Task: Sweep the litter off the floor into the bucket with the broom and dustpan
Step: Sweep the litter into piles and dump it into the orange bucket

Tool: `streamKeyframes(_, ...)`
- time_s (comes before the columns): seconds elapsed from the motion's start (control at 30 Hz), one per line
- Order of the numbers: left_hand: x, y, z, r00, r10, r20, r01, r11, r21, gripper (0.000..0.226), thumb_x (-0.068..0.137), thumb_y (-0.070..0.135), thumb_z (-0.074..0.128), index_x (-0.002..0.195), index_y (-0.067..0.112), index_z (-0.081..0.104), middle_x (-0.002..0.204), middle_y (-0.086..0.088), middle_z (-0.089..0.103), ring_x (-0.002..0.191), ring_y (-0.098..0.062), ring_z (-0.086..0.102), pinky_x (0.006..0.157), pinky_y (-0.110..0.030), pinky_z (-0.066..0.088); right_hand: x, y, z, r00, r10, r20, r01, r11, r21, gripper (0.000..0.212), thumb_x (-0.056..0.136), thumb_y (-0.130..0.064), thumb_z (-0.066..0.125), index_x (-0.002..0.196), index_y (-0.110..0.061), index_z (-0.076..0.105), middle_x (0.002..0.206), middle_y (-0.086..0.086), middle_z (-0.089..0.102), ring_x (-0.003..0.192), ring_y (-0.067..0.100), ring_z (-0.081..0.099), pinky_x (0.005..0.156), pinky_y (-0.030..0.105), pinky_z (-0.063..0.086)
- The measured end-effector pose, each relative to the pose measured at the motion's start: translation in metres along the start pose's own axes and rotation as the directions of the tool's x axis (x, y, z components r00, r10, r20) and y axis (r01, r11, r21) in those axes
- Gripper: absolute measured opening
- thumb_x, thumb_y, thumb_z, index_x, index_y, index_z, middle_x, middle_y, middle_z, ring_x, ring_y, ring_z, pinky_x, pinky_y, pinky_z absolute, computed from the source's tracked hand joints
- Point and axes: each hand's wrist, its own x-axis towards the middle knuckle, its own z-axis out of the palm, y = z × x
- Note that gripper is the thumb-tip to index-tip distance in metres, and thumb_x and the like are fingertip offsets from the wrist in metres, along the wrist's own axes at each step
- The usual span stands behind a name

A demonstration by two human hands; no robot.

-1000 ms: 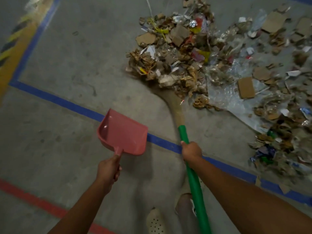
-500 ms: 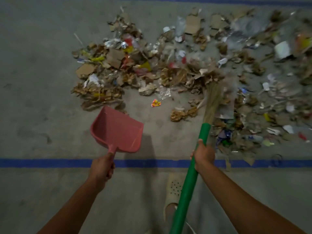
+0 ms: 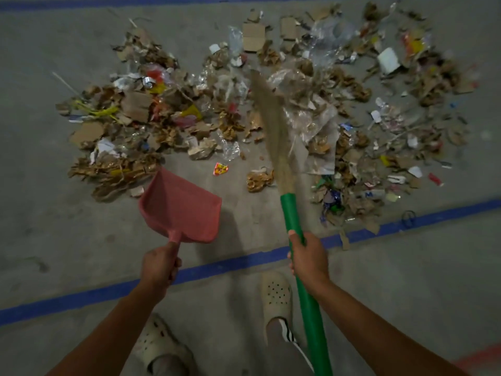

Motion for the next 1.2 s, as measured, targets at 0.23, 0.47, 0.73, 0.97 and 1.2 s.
streamKeyframes(0.23, 0.012, -0.015, -0.003, 1.000, -0.019, 0.016, 0.018, 0.997, 0.071, 0.061, 0.093, 0.059, 0.061, 0.072, 0.002, 0.059, 0.062, -0.014, 0.056, 0.040, -0.017, 0.039, 0.037, -0.024, 0.028, 0.005, 0.042, 0.036, 0.969, 0.110, 0.219, 0.004, 0.887, -0.462, 0.041, 0.100, -0.051, 0.050, 0.107, -0.013, 0.063, 0.094, 0.006, 0.064, 0.083, 0.027, 0.061, 0.065, 0.034, 0.045)
streamKeyframes(0.47, 0.014, -0.006, 0.014, 0.996, 0.001, 0.084, -0.009, 0.996, 0.090, 0.052, 0.095, 0.052, 0.061, 0.075, 0.004, 0.059, 0.061, -0.012, 0.055, 0.039, -0.015, 0.037, 0.038, -0.021, 0.026, 0.055, 0.053, 0.001, 0.928, 0.355, -0.110, -0.369, 0.915, -0.166, 0.055, 0.101, -0.050, 0.046, 0.112, 0.001, 0.063, 0.105, 0.022, 0.070, 0.091, 0.038, 0.069, 0.078, 0.041, 0.057)
streamKeyframes(0.73, 0.005, 0.024, 0.031, 0.994, 0.019, 0.111, -0.026, 0.998, 0.059, 0.051, 0.095, 0.049, 0.062, 0.074, 0.003, 0.060, 0.065, -0.014, 0.055, 0.040, -0.016, 0.037, 0.038, -0.020, 0.025, 0.046, 0.029, -0.054, 0.921, 0.297, -0.252, -0.252, 0.947, 0.197, 0.040, 0.099, -0.043, 0.052, 0.098, -0.005, 0.063, 0.079, 0.017, 0.069, 0.057, 0.029, 0.064, 0.052, 0.038, 0.057)
streamKeyframes(0.97, 0.001, 0.036, 0.006, 0.995, 0.010, 0.104, -0.014, 0.999, 0.039, 0.053, 0.095, 0.050, 0.061, 0.073, 0.001, 0.059, 0.063, -0.014, 0.055, 0.041, -0.017, 0.037, 0.039, -0.021, 0.025, 0.009, 0.016, -0.016, 0.946, 0.136, -0.295, -0.114, 0.989, 0.090, 0.041, 0.100, -0.052, 0.046, 0.093, -0.015, 0.061, 0.077, 0.010, 0.069, 0.072, 0.035, 0.068, 0.071, 0.054, 0.059)
streamKeyframes(1.2, 0.020, 0.023, -0.065, 0.999, -0.004, 0.036, 0.004, 1.000, -0.020, 0.044, 0.099, 0.040, 0.057, 0.080, 0.000, 0.059, 0.066, -0.014, 0.055, 0.041, -0.017, 0.037, 0.039, -0.021, 0.024, -0.036, -0.039, 0.063, 0.969, 0.055, -0.242, -0.001, 0.976, 0.219, 0.027, 0.103, -0.040, 0.050, 0.082, -0.024, 0.055, 0.074, 0.015, 0.067, 0.053, 0.028, 0.062, 0.053, 0.039, 0.055)
